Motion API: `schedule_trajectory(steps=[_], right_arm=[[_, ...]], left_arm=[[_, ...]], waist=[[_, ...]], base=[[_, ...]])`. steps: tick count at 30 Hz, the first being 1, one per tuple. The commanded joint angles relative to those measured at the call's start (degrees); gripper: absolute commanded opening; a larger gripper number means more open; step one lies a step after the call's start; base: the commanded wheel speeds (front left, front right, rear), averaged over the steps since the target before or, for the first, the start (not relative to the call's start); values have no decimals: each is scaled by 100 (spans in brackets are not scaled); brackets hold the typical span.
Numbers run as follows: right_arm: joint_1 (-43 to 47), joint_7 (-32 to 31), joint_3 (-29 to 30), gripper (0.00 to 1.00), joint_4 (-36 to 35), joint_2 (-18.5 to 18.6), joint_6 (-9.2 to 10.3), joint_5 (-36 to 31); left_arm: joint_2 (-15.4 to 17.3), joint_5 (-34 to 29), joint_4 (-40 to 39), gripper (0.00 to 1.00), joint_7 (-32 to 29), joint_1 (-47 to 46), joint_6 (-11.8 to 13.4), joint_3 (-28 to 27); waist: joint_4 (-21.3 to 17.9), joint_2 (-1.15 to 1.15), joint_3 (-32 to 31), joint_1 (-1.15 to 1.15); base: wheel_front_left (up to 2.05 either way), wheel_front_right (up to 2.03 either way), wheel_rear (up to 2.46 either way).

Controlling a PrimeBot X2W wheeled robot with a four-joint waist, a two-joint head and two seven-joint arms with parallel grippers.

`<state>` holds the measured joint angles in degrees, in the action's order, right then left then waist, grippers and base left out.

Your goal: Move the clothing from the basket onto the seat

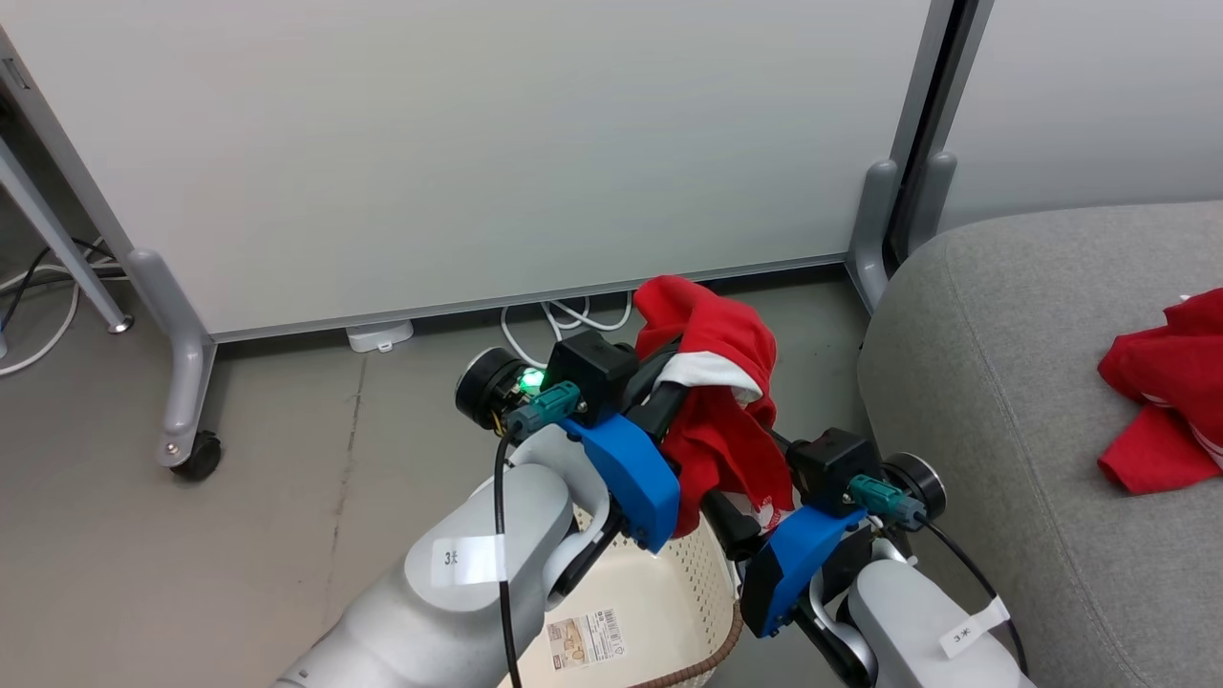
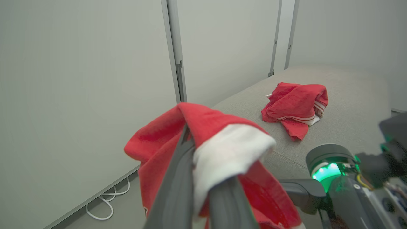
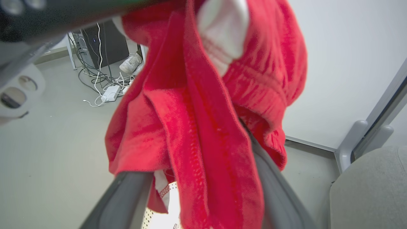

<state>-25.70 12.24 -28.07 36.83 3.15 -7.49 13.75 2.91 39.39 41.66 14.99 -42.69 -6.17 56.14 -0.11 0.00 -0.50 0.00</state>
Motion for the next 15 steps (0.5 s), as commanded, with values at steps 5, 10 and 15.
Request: schedule_trajectory(steps=[5, 10, 15], right_arm=[[-302, 189, -167, 100, 334, -27, -1, 216], [-394, 255, -343, 0, 466, -31, -1, 459], [-433, 287, -430, 0, 528, -30, -1, 554]], left_arm=[[-1, 51, 11, 0, 29, -37, 3, 69], [-1, 79, 40, 0, 29, -44, 12, 104], [-1, 85, 67, 0, 29, -35, 35, 97]], waist=[[12, 0, -8, 0], [-2, 0, -17, 0], [-36, 0, -17, 0]], base=[[0, 0, 0], [0, 0, 0], [0, 0, 0]])
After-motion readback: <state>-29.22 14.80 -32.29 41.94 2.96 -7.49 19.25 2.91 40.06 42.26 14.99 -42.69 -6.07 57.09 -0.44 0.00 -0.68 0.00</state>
